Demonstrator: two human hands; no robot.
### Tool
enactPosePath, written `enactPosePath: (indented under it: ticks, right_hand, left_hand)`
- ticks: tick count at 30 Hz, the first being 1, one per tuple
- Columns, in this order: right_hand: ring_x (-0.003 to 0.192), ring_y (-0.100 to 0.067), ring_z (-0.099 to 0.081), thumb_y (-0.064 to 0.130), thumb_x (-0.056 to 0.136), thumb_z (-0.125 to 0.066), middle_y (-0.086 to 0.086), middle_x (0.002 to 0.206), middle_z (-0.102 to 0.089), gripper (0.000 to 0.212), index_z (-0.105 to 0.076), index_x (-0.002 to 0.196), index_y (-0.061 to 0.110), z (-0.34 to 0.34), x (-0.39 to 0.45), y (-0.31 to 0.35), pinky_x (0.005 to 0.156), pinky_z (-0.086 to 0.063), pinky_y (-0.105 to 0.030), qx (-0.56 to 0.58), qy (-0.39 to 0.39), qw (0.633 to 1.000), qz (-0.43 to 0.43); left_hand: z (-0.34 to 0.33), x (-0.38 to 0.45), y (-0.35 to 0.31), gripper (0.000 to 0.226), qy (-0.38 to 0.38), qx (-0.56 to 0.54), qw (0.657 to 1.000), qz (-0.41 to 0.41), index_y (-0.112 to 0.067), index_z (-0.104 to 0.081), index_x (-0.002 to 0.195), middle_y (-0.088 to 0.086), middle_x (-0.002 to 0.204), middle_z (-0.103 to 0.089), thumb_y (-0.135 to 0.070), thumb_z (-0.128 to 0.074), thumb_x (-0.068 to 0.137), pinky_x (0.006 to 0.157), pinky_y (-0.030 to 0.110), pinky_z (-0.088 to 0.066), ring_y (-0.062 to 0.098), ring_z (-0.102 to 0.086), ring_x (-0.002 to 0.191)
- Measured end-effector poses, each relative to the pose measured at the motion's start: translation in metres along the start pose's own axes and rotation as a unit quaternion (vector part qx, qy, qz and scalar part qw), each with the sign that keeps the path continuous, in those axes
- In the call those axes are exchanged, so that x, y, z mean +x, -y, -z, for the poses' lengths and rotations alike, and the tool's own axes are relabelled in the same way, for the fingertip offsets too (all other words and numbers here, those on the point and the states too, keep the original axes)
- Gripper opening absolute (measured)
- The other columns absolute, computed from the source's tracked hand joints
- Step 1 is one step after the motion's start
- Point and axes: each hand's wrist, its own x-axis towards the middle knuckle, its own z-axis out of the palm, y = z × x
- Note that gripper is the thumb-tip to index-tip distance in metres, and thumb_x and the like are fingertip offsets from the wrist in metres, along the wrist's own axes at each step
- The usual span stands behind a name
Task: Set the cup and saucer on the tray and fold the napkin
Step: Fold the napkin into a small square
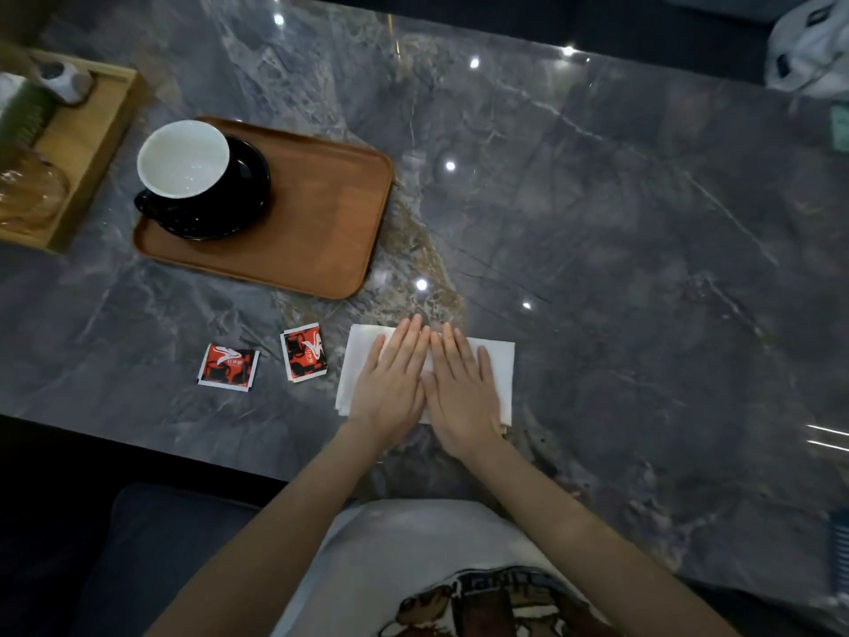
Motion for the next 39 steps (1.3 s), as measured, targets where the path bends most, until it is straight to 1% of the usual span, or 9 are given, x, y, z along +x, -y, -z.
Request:
enactPosePath:
  ticks: [3,7,11,17,21,30,34,36,39]
  right_hand:
    - [0.142,-0.016,0.001,0.047,0.09,0.001,-0.006,0.156,-0.011,0.063,0.0,0.142,0.013,-0.007,-0.002,-0.013,0.111,0.013,-0.035,-0.019,-0.004,1.0,0.008]
    - [0.135,-0.028,-0.035,0.049,0.09,-0.021,-0.016,0.145,-0.039,0.067,-0.033,0.14,0.006,-0.006,-0.01,-0.037,0.111,-0.001,-0.04,-0.055,-0.019,0.998,-0.033]
    - [0.133,-0.029,-0.039,0.054,0.093,-0.009,-0.017,0.144,-0.04,0.073,-0.034,0.138,0.001,-0.004,-0.019,-0.053,0.11,-0.008,-0.043,-0.058,-0.015,0.997,-0.042]
    - [0.113,-0.025,-0.061,0.03,0.087,-0.035,-0.014,0.118,-0.066,0.047,-0.064,0.111,0.001,0.013,-0.012,-0.035,0.106,-0.018,-0.047,-0.002,-0.139,0.989,-0.056]
    - [0.126,-0.023,-0.049,0.029,0.086,-0.033,-0.011,0.132,-0.057,0.051,-0.055,0.125,0.005,0.004,-0.018,-0.024,0.11,-0.007,-0.045,-0.052,-0.081,0.995,0.029]
    - [0.137,-0.023,-0.018,0.057,0.092,-0.009,-0.017,0.146,-0.037,0.077,-0.033,0.139,0.0,-0.006,-0.039,-0.069,0.111,-0.008,-0.043,-0.067,-0.005,0.998,0.011]
    - [0.133,-0.023,-0.029,0.045,0.089,-0.032,-0.014,0.141,-0.046,0.062,-0.043,0.134,0.004,0.001,-0.036,-0.078,0.108,-0.011,-0.043,-0.02,-0.051,0.997,0.049]
    - [0.123,-0.028,-0.048,0.034,0.086,-0.038,-0.014,0.13,-0.057,0.05,-0.054,0.123,0.004,0.012,-0.03,-0.083,0.106,-0.023,-0.041,0.055,-0.09,0.993,0.061]
    - [0.105,-0.034,-0.059,0.023,0.086,-0.05,-0.015,0.112,-0.065,0.036,-0.06,0.114,0.003,0.031,-0.018,-0.09,0.091,-0.044,-0.041,0.132,-0.127,0.982,0.044]
  left_hand:
    - [-0.002,0.0,0.006,0.058,0.012,0.009,1.0,-0.016,-0.005,-0.032,0.14,0.013,0.149,-0.032,-0.035,-0.025,0.091,0.112,0.037,-0.009,0.024,-0.027,0.138]
    - [0.0,-0.006,0.023,0.062,-0.001,0.021,1.0,0.009,-0.007,-0.029,0.141,0.015,0.149,-0.031,-0.043,-0.027,0.091,0.109,0.04,-0.016,0.024,-0.022,0.138]
    - [0.005,-0.016,0.037,0.065,0.0,0.073,0.997,0.029,-0.002,-0.037,0.137,0.015,0.144,-0.041,-0.044,-0.027,0.088,0.107,0.044,-0.018,0.026,-0.036,0.134]
    - [0.018,-0.009,-0.007,0.06,-0.005,0.055,0.995,0.083,0.002,-0.025,0.142,0.015,0.153,-0.019,-0.036,-0.019,0.095,0.115,0.045,-0.005,0.026,-0.014,0.143]
    - [0.006,-0.015,-0.027,0.056,0.013,0.027,0.999,0.024,-0.004,-0.046,0.133,0.013,0.14,-0.046,-0.034,-0.024,0.09,0.107,0.044,-0.033,0.024,-0.042,0.131]
    - [-0.004,-0.051,0.012,0.069,0.021,0.008,0.997,0.079,-0.004,-0.025,0.141,0.017,0.148,-0.032,-0.05,-0.004,0.094,0.11,0.042,-0.012,0.026,-0.018,0.137]
    - [-0.002,-0.05,0.007,0.065,0.018,0.007,0.996,0.09,-0.002,-0.032,0.138,0.019,0.145,-0.038,-0.047,-0.013,0.094,0.107,0.051,-0.021,0.029,-0.027,0.136]
    - [0.005,-0.048,-0.004,0.062,0.01,-0.012,0.993,0.12,0.0,-0.043,0.133,0.02,0.14,-0.044,-0.04,-0.023,0.09,0.106,0.056,-0.03,0.032,-0.039,0.132]
    - [0.013,-0.042,-0.025,0.061,-0.007,-0.072,0.989,0.132,-0.001,-0.043,0.134,0.018,0.142,-0.042,-0.035,-0.018,0.091,0.107,0.055,-0.022,0.031,-0.037,0.133]
